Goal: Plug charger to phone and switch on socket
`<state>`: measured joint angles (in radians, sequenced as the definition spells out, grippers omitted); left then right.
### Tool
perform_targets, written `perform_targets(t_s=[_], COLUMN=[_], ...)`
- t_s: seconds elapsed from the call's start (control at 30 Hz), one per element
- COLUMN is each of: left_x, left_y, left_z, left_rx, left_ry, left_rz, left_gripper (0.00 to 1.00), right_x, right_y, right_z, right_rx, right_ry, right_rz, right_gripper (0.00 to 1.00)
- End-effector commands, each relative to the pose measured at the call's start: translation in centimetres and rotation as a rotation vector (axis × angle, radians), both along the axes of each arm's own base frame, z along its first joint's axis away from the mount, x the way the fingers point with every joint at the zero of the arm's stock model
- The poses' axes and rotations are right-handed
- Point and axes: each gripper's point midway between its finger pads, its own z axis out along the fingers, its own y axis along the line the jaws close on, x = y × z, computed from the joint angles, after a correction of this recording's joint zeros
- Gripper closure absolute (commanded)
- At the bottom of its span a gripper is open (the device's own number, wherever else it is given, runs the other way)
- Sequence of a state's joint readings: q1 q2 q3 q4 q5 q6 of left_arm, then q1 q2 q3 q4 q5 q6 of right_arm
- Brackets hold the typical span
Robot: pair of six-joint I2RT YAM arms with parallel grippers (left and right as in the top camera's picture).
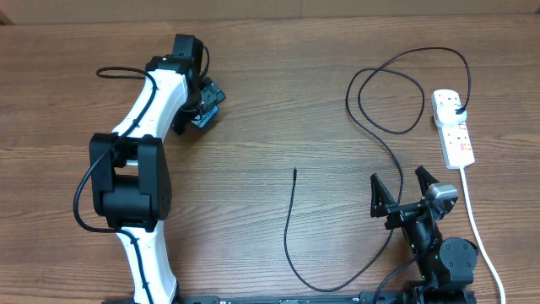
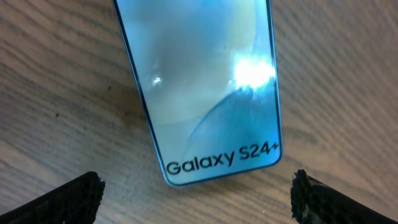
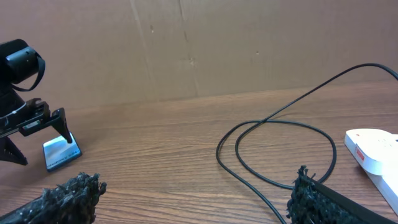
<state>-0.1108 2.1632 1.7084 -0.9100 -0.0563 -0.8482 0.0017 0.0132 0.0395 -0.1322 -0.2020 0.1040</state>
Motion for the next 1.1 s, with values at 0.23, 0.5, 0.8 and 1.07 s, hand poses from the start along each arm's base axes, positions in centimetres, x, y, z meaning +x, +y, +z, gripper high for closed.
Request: perform_targets(t_s=[0.23,0.5,0.8,1.07], left_x=[1.7,1.4,1.5,1.6], left_y=[0.1,1.4,2.1,1.7], left_z=[0.0,-0.1,-0.1,-0.1], left_rx=[-0.109,-0.112,-0.099,-0.132], left_ry=[-0.043,-0.029,-0.033,-0.032], left_rz=[0.118,0.187,0.214,0.209], left_gripper=[0.0,0.0,0.0,0.0], right_x=[0.0,0.0,0.0,0.0], right_y=[-0.1,-0.1,-0.1,-0.1], right_z=[0.0,-0.1,0.0,0.0], right_rx=[-0.004,-0.004,-0.004,-0.004], right_ry=[-0.005,-0.004,-0.005,-0.005], right_rz=[-0.007,-0.007,-0.007,-0.007], right_gripper=[0.0,0.0,0.0,0.0])
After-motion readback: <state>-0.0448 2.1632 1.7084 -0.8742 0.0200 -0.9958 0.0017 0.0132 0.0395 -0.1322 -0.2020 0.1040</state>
